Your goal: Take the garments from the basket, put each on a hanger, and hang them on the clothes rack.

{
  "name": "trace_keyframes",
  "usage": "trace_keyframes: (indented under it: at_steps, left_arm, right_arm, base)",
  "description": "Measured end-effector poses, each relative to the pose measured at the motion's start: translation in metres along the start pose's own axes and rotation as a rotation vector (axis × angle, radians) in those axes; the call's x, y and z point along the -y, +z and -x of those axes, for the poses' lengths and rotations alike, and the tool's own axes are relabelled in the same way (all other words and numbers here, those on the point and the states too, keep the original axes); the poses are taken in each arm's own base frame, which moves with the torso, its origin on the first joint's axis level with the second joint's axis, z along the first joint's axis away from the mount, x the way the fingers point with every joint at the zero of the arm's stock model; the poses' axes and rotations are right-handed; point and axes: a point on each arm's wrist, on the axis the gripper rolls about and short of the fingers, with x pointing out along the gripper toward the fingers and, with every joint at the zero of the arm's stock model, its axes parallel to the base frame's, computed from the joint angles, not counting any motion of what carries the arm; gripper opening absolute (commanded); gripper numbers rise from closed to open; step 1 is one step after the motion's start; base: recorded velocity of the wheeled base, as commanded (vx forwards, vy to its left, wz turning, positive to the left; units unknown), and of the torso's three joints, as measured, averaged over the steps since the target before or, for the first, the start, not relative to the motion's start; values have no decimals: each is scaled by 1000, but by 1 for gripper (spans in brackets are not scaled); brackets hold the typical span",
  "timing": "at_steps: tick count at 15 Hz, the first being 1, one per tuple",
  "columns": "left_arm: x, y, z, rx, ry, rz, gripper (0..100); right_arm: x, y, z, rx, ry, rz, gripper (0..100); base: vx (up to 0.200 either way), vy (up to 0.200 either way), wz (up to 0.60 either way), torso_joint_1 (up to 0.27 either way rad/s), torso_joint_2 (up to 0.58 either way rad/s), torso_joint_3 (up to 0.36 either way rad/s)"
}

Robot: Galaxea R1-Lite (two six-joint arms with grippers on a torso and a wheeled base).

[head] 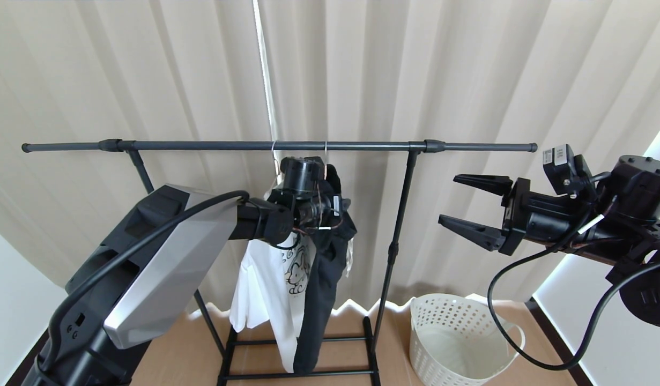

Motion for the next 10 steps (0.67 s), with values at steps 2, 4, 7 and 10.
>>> trace_keyframes:
  at_steps: [2, 4, 7, 10]
  left_arm:
    - [0, 1, 1, -1, 1, 1, 100]
    - [1, 4, 5, 2, 2, 1, 100]
    - [1, 11, 17, -25, 24, -1, 100]
    - [1, 22, 37, -19, 70, -3, 100]
  right_arm:
    - [0, 0, 0, 0, 0, 0, 100]
    - [0, 0, 0, -1, 0, -1, 100]
    - [-1, 1, 1, 2, 0, 3, 100]
    - [-3, 4, 4, 7, -4, 25, 100]
  base:
    - [0, 0, 0, 0, 0, 0]
    - [0, 0, 0, 0, 0, 0]
    - [0, 0, 0, 0, 0, 0]
    - [0, 0, 0, 0, 0, 0]
